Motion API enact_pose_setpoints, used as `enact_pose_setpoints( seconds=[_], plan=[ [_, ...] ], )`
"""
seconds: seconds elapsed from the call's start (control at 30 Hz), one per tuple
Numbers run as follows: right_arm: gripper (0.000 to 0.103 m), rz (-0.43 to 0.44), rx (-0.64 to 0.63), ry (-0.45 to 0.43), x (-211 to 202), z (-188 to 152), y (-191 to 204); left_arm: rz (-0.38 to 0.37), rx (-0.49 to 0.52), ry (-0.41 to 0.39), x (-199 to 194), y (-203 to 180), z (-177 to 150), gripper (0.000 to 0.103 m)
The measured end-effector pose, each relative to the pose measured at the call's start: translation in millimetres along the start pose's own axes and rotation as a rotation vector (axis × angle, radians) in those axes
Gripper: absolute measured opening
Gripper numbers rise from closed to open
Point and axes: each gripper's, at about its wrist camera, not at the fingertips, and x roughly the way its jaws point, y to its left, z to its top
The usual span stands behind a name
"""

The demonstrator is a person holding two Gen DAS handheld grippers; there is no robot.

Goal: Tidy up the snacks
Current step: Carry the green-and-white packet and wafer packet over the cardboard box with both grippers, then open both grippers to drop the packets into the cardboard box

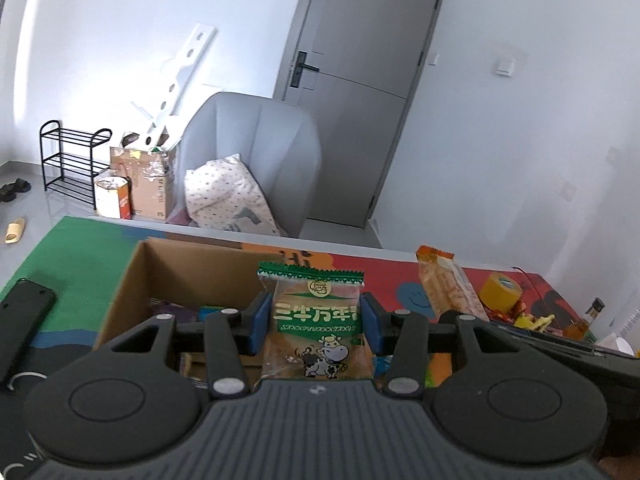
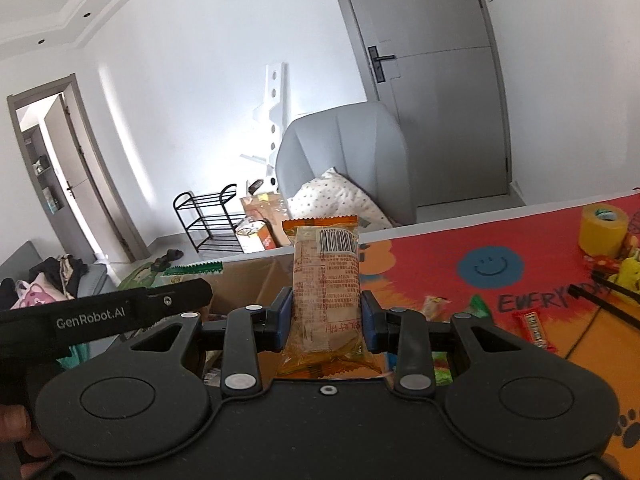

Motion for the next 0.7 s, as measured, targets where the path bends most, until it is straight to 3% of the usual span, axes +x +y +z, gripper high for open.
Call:
enact_pose_setpoints(
  seconds=[0.33, 0.7],
  plan=[
    [0.033, 0.04, -0.018, 0.028, 20.8, 3.4, 20.8, 0.054, -0.056, 0.013, 9.5, 37.6, 5.9, 0.047],
    [0.033, 0.046, -0.042, 0.062, 44.1, 6.5, 49.7, 0.047, -0.114, 0.039, 28.8, 64.9, 8.3, 0.051]
  ],
)
